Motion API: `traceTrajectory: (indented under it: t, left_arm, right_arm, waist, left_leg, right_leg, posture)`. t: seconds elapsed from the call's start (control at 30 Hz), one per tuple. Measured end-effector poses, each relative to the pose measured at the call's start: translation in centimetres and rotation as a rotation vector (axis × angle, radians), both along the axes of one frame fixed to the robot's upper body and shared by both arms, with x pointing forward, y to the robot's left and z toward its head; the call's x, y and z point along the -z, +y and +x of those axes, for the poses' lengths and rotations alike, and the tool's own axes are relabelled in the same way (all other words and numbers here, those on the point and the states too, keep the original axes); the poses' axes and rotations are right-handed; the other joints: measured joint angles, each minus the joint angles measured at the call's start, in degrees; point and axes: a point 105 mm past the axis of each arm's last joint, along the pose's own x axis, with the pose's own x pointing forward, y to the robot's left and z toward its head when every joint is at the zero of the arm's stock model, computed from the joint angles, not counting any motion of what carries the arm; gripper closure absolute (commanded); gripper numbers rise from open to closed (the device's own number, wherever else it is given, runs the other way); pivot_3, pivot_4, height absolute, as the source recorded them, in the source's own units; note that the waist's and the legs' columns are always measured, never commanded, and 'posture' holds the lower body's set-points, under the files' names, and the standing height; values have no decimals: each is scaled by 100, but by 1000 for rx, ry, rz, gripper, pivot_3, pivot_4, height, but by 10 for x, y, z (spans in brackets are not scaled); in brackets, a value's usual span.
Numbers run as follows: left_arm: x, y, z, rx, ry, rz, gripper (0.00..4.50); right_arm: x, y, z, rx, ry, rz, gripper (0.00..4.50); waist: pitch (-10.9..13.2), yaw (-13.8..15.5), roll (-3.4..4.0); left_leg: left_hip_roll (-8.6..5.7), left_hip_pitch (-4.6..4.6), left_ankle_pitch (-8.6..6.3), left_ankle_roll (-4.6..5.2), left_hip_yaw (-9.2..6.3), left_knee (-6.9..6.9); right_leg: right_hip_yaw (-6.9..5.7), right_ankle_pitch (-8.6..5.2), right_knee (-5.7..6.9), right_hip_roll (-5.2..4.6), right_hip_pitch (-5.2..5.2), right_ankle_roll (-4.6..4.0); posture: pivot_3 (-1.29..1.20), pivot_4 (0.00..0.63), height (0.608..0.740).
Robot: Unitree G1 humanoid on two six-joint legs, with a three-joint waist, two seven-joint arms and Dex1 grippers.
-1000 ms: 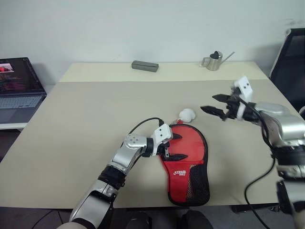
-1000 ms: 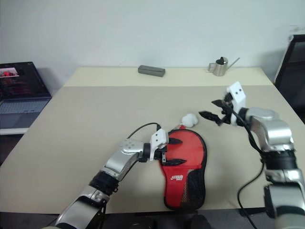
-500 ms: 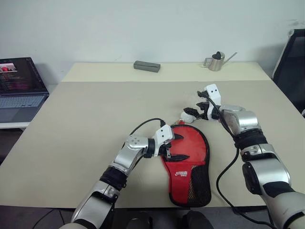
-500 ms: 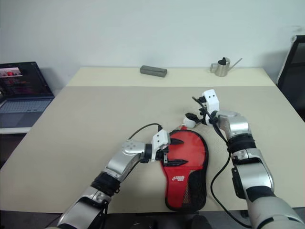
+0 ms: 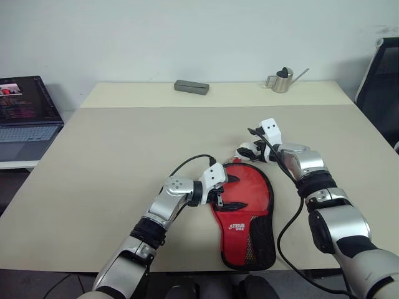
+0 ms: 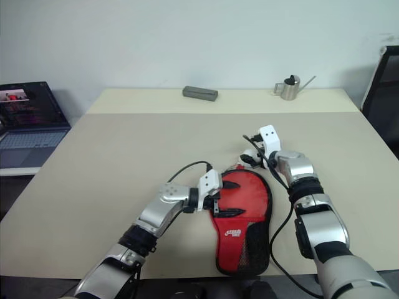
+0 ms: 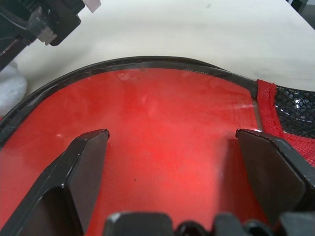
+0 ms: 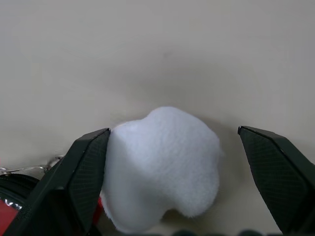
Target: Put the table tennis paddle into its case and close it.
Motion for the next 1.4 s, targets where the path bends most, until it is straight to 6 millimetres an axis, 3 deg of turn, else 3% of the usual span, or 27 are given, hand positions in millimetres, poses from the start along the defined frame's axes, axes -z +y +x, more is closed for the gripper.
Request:
traceTrajectory:
  t: [0.23, 0.37, 0.53, 0.63, 0.73, 1.1, 1.4]
  left_arm:
    - [0, 0, 0, -2, 1, 0, 19]
    - [0, 0, 0, -2, 1, 0, 0]
    - [1, 0, 0, -3, 3, 1, 0]
    - [1, 1, 1, -5, 5, 2, 0]
    - [3, 2, 1, -9, 11, 6, 0]
    - [6, 5, 1, -16, 17, 13, 0]
    - [8, 6, 0, -18, 23, 14, 0]
  right_arm:
    - [2, 6, -2, -24, 12, 9, 0]
    - [3, 8, -3, -27, 22, 12, 870]
    - [4, 10, -3, -31, 25, 15, 2697]
    - [4, 11, -3, -34, 25, 16, 3550]
    - [4, 11, -4, -38, 22, 15, 4023]
    - [2, 9, -2, -53, -35, -59, 4166]
    - [-8, -31, 4, 2, -116, -184, 4167]
  waist:
    - [-5, -8, 8]
    - [-6, -9, 10]
    - [-10, -10, 15]
    - [-17, -14, 20]
    - [-20, -25, 22]
    - [-26, -53, 27]
    - [-26, -57, 28]
  left_leg:
    - [0, 0, -1, 1, 0, 0]
    - [0, 0, -1, 1, -1, 0]
    - [0, 1, -1, 1, 0, 0]
    - [0, 3, -1, 1, 0, 0]
    - [0, 6, -2, 3, -1, 0]
    - [-1, 14, -3, 5, -2, 0]
    - [-2, 16, -4, 7, -2, -1]
  right_leg:
    - [0, 0, 0, 0, 0, 0]
    - [0, 0, 0, 0, 0, 0]
    - [0, 0, 0, 0, 1, 0]
    - [0, 0, 1, 0, 2, 0]
    - [0, 0, 1, 0, 5, 0]
    - [0, 0, 0, 0, 14, 0]
    - [-1, 0, -1, 0, 17, 1]
  posture:
    - [0, 150, 740]
    - [0, 150, 740]
    - [0, 150, 740]
    - [0, 150, 740]
    - [0, 150, 740]
    - [0, 150, 740]
    - [0, 150, 740]
